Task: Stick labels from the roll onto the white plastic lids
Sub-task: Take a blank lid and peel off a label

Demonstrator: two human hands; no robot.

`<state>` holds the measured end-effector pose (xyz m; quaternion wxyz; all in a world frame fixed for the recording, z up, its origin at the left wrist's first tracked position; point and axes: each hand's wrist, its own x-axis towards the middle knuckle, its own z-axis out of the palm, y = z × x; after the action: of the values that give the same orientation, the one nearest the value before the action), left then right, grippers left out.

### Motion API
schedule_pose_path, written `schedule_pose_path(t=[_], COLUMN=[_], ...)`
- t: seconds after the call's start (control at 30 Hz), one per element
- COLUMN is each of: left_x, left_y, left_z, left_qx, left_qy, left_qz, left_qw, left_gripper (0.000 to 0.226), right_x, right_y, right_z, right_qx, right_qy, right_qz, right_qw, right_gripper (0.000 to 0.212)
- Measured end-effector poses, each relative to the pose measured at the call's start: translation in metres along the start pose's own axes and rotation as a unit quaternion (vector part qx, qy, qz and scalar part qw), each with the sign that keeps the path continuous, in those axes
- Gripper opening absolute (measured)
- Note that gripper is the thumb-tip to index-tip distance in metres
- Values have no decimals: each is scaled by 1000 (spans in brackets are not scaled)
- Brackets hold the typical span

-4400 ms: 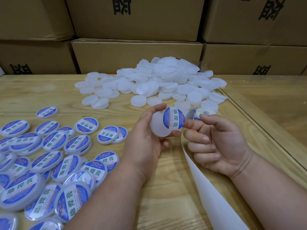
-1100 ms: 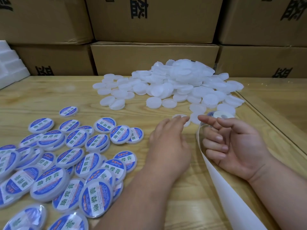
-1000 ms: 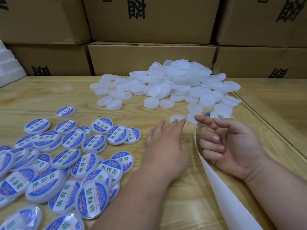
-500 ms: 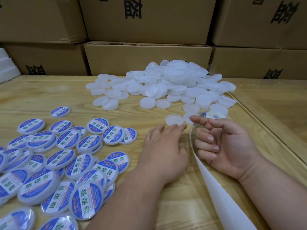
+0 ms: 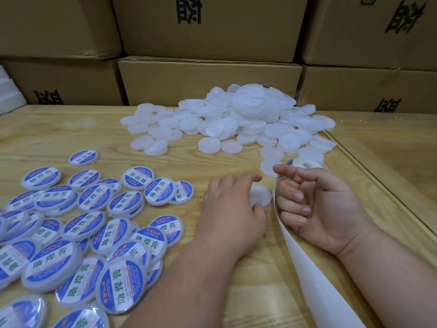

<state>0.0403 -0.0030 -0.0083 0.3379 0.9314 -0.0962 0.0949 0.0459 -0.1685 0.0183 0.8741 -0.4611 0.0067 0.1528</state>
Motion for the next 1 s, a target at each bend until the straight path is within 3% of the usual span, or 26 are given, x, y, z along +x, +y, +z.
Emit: schedule_pose_path(t=[0.07, 0.1, 0.13, 0.23, 0.3, 0.43, 0.6, 0.73, 0.83, 1.0], left_x=[0, 0, 1, 1, 2, 4, 4, 0, -2, 0], left_y=[0, -1, -1, -2, -2, -2, 2, 8, 11, 9], left_z=[0, 0, 1, 2, 3, 4, -2, -7, -9, -11], left_qx=[5, 10, 16, 32, 32, -8, -131, -250, -299, -299], left_qy=[1, -2, -5, -12, -10, 22, 43, 48, 45, 16], left_qz=[-5, -6, -9, -20, -27, -18, -1, -33, -43, -42], left_qw=[1000, 1000, 1000, 999, 999, 1000, 990, 966, 952, 953], left_gripper=[52, 51, 48, 22, 7, 13, 24, 31, 24, 30], right_x=[1, 0, 0, -2, -1, 1, 0, -1, -3, -5], right_y=[4, 7, 11, 21, 22, 14, 2, -4, -7, -5], right_z=[3, 4, 5, 6, 7, 4, 0, -2, -4, -7], right_qx=[-45, -101, -190, -470, -513, -541, -462, -385, -348, -324], right_qy=[47, 86, 131, 212, 223, 208, 151, 118, 97, 66], right_qz=[-52, -89, -133, -232, -228, -154, -55, -27, -17, -39], right_qw=[997, 987, 964, 824, 797, 801, 872, 915, 932, 943], right_gripper=[10, 15, 24, 36, 36, 34, 21, 12, 11, 6])
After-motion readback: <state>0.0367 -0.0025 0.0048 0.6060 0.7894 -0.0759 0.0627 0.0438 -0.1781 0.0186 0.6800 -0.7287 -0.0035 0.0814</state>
